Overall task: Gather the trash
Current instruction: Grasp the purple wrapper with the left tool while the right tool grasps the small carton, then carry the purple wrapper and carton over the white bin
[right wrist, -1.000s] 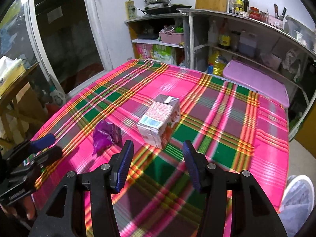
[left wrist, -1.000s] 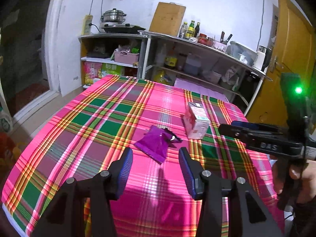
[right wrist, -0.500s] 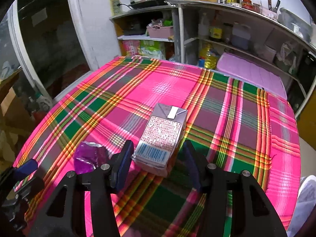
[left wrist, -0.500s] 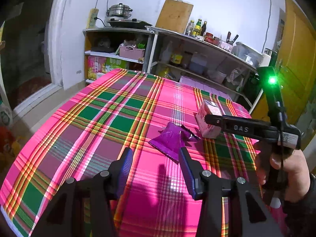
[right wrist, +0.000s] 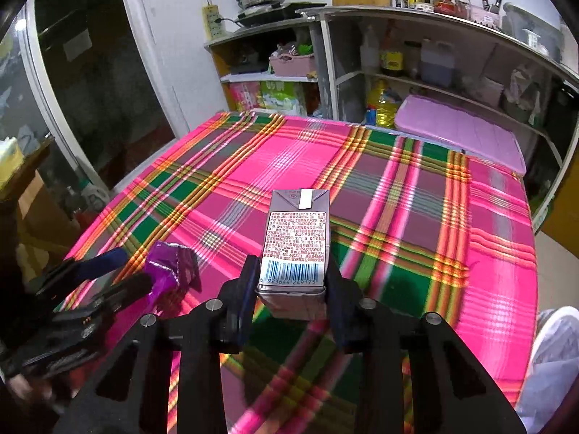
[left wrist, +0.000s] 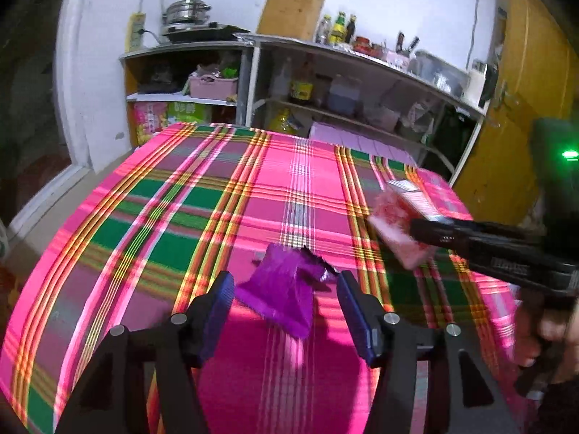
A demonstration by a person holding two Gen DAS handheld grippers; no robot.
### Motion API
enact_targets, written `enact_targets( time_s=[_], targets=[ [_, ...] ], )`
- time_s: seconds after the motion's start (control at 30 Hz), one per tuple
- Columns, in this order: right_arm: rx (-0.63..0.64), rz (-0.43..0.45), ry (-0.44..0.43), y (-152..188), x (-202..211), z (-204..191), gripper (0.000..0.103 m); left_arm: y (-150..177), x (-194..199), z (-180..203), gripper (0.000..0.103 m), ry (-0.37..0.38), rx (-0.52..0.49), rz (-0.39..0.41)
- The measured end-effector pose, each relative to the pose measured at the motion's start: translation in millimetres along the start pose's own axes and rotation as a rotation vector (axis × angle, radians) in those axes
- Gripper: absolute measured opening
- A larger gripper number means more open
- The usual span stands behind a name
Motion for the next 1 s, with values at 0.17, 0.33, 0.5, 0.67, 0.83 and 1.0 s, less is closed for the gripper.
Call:
enact_targets(
  time_s=[0.17,0.33,0.5,0.67,0.83,1.0],
  targets=[
    [-0.02,0.023,-0.009,5.3,17.6,10.7,0.036,-1.5,-29.8,0.8,0.059,-0.015,-0.047,-0.08],
    [-0.035,0.029,-0.009,12.2,25.6,18.6,0.036,5.2,-41.2,4.8,0.058,-0.015,-0.061,-0.125],
    [-0.05,0.04,-0.008,20.7,39.1,25.4,0.036,6.9,-39.3,12.0,0.05,-0.026,-0.056,-0.117],
    [-0.057,0.067,0.007,30.2,63.9,32.3,0.036,14.5,-19.7,28.3,0.048,0.007,-0.025,-0.086],
    [-0.078,0.093,0.021,47.0,93.8,40.7,0.036,22.9,12.2,58.1,0.048,0.046,-0.041,-0.034],
    [-0.106,0.115,0.041,67.2,125.2,50.7,0.036,32.4,42.5,93.2,0.048,0.092,-0.059,-0.002]
  ],
)
Point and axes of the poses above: each gripper's, at about its wrist camera, not at the fingertips, and x roughly against the way its jaws point, z to its right, y to its underside, the point moved 6 cm from there along -x, roughly the way its jaws point, and after that the axes turned 7 degrees about x, right-handed, at the moved point
